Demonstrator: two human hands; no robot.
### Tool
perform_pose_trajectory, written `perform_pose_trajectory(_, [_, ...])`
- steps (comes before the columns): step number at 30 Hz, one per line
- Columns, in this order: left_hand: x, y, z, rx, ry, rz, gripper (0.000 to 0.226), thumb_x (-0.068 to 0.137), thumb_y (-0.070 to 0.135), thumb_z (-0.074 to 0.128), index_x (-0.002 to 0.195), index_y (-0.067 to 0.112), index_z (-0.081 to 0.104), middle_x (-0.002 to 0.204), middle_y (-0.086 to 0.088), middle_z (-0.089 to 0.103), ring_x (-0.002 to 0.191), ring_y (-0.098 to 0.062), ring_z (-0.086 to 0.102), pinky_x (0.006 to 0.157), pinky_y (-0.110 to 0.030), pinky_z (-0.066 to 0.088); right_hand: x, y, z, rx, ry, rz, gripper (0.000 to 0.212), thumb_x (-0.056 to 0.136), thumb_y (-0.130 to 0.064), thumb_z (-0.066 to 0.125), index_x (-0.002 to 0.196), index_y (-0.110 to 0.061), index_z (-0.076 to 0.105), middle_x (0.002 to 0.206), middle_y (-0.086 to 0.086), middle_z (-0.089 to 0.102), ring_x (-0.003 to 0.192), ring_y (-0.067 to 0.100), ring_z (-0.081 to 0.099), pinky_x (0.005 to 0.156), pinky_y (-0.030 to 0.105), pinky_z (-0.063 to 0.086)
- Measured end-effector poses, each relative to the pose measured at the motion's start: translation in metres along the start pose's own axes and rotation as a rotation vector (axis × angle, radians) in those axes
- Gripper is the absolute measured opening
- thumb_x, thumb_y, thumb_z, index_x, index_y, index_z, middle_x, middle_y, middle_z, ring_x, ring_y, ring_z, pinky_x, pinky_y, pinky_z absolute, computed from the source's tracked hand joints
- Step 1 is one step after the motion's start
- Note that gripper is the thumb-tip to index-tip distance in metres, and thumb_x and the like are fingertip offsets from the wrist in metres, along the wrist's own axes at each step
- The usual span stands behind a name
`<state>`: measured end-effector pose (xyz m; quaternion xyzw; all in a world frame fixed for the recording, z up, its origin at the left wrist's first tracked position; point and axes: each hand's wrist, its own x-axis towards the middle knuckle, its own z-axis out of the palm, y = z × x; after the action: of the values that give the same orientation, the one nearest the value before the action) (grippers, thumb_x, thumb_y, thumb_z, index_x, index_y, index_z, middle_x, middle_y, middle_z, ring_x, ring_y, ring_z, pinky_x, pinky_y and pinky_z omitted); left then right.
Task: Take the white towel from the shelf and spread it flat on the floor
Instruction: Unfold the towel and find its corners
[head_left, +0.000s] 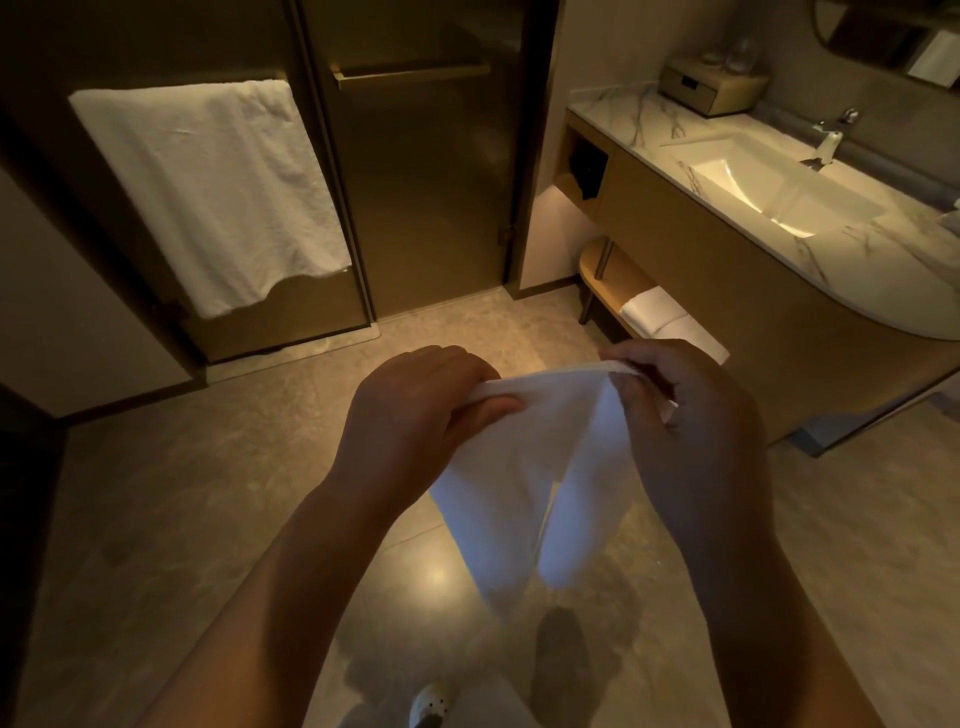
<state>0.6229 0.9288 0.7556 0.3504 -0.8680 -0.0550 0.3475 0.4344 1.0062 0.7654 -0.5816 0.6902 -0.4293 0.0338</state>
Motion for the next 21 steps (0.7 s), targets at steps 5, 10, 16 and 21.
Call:
perform_pose_trajectory(5, [0.01, 0.012, 0.006, 0.01, -0.012, 0.097, 0.03, 0.089, 0.037, 0.052, 0.081, 0.012, 0.067, 0.072, -0.001, 0.064, 0.067, -0.017, 0.055, 0.061, -0.023, 0.03, -0.001, -0.003, 0.003, -0.086, -0.245, -0.062, 0.029, 0.089, -0.031, 0.055, 0.116, -0.027, 0.062, 0.103, -0.015, 0.06, 0.091, 0.002, 0.052, 0.077, 0.02, 0.042])
perform_pose_trajectory(10, [0.013, 0.012, 0.006, 0.025, -0.072, 0.12, 0.029, 0.087, 0.038, 0.054, 0.082, 0.013, 0.068, 0.074, 0.0, 0.065, 0.068, -0.017, 0.056, 0.063, -0.022, 0.028, -0.007, 0.001, 0.009, -0.067, -0.174, -0.05, 0.017, 0.091, -0.021, 0.057, 0.105, -0.018, 0.067, 0.094, -0.004, 0.068, 0.082, 0.009, 0.06, 0.074, 0.029, 0.05])
perform_pose_trajectory(16, [0.008, -0.001, 0.0, 0.019, -0.065, 0.058, 0.032, 0.085, 0.044, 0.056, 0.08, 0.014, 0.065, 0.072, 0.001, 0.062, 0.067, -0.016, 0.054, 0.062, -0.022, 0.03, -0.004, 0.006, 0.007, -0.025, -0.123, 0.022, 0.024, 0.089, -0.03, 0.048, 0.106, -0.022, 0.063, 0.095, -0.012, 0.059, 0.085, 0.006, 0.055, 0.073, 0.025, 0.047])
perform_pose_trajectory(21, [0.009, 0.004, 0.001, -0.011, -0.033, 0.051, 0.031, 0.085, 0.043, 0.056, 0.081, 0.014, 0.064, 0.072, 0.002, 0.06, 0.068, -0.01, 0.05, 0.065, -0.02, 0.03, 0.001, 0.001, 0.006, 0.037, -0.242, -0.017, 0.028, 0.088, -0.036, 0.048, 0.112, -0.028, 0.061, 0.102, -0.015, 0.06, 0.092, -0.002, 0.054, 0.078, 0.017, 0.044])
